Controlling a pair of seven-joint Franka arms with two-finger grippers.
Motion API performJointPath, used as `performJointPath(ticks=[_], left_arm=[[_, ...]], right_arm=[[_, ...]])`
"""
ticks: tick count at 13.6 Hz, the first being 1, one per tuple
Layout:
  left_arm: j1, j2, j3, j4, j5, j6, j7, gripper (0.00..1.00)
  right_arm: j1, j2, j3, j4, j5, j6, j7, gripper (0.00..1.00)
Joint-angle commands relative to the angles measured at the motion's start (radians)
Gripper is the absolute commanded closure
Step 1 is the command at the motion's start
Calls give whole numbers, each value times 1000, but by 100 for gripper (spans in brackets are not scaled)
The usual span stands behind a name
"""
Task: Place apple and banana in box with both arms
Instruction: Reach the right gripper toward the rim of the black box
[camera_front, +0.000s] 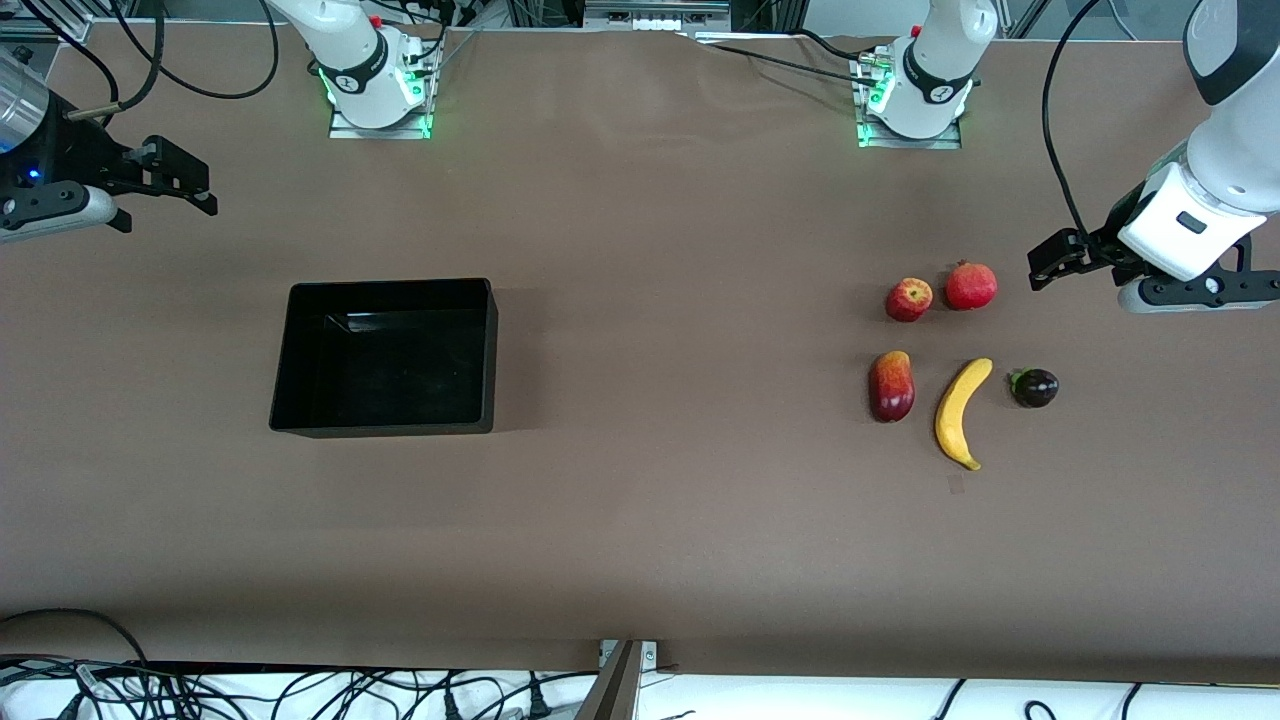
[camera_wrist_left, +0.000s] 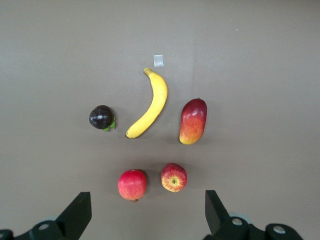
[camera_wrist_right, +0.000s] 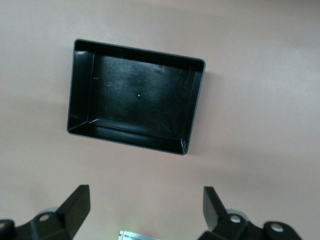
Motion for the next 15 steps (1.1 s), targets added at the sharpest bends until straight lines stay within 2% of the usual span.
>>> performJointPath(ticks=[1, 8, 11, 12, 14, 15], left_arm=[[-5, 4, -1, 26, -13, -25, -2, 0], [-5, 2, -1, 26, -13, -25, 3, 0], [-3, 2, -1, 26, -13, -31, 6, 0], [-5, 2, -1, 26, -13, -35, 6, 0], [-3, 2, -1, 26, -13, -36, 6, 0], [-3, 2, -1, 26, -13, -36, 6, 0]], right_arm=[[-9, -15, 8, -6, -4, -20, 36, 0], [-6, 1, 11, 2, -20, -21, 58, 0], [-8, 7, 10, -130, -62, 34, 61, 0], [-8, 7, 8, -208, -63, 115, 61, 0], [-15, 24, 1, -415, -65, 386, 54, 0], [-17, 52, -25, -496, -65, 514, 50, 0]])
